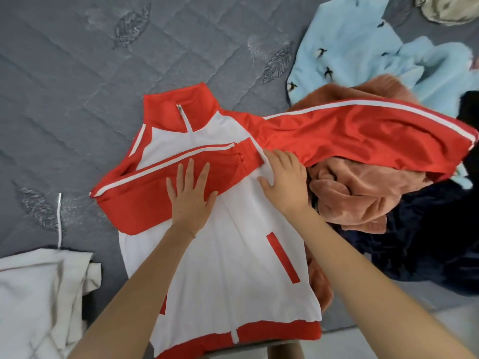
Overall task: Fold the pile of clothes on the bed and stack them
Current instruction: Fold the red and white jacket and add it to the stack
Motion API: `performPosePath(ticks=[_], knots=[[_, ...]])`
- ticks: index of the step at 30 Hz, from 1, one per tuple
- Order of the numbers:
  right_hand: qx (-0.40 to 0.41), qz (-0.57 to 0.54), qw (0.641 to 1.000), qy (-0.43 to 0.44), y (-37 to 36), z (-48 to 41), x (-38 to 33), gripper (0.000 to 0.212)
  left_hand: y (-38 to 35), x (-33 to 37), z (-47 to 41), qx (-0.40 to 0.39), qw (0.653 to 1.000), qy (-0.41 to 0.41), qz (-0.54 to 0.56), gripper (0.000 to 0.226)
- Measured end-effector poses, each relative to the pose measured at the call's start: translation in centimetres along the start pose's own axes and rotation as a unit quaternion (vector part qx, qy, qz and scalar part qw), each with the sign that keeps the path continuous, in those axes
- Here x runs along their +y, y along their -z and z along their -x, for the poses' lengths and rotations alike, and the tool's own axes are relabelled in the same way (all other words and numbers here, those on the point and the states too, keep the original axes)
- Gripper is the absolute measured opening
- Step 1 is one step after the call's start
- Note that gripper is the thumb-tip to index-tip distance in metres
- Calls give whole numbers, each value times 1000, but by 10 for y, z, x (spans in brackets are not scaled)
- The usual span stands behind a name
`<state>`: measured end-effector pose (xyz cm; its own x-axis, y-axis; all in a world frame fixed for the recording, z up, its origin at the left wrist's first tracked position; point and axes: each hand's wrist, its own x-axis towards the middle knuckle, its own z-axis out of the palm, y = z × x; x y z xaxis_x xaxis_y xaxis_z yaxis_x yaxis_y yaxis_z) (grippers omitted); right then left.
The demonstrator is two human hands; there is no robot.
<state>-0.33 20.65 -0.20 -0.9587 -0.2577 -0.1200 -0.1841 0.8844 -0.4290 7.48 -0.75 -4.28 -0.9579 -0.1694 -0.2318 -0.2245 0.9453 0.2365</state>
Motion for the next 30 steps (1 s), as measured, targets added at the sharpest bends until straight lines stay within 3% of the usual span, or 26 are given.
performPosePath(ticks=[14,30], knots=[[56,55,997,-25,100,17,73,69,35,118,-27,50,994,-84,-38,65],[159,11,985,-71,181,-1,220,53,7,304,-73,56,984,-170,-4,62]])
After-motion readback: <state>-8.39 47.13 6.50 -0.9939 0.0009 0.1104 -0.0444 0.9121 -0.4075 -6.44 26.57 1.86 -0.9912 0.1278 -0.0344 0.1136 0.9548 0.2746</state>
